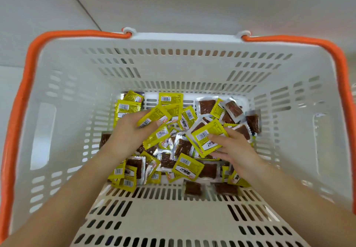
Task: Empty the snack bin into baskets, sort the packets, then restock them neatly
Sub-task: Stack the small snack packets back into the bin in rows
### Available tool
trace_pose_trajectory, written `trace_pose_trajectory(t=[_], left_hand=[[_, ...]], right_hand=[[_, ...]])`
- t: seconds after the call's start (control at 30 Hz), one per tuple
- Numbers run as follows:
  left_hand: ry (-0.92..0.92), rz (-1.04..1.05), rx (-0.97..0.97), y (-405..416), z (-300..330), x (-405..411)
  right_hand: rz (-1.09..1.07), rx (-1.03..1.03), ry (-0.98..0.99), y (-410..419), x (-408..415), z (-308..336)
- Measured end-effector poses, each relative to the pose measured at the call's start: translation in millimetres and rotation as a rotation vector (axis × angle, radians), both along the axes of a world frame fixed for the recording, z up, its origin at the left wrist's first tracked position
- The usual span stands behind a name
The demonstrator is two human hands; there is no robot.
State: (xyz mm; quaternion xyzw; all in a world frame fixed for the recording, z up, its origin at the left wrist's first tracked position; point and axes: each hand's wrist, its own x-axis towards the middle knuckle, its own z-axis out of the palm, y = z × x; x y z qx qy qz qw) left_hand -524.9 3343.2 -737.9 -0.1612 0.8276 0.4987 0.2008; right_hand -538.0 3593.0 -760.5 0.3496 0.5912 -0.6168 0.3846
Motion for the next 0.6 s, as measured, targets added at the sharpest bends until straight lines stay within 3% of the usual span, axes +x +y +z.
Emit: trace_pose_trajectory(t=[0.13, 0.3, 0.47, 0.6], left_hand=[[0.162, 0.015, -0.052, 13.0, 21.5, -1.2], [0.457, -0.272, -0.406, 47.3, 22.7, 17.8], [0.520, -0.586, -0.534, 56.3, 11.1, 15.9], [0.541, -0.645, -0.535, 57.4, 5.9, 16.1]], right_hand=[[-0.077, -0.143, -0.017, -2.4, 5.8, 8.3], [-0.170, -0.267, -0.051, -7.4, 4.7, 15.9], [-0.280, -0.529, -0.081, -1.3, 1.4, 25.4], [-0.218, -0.521, -0.025, -3.3, 0.8, 28.6]])
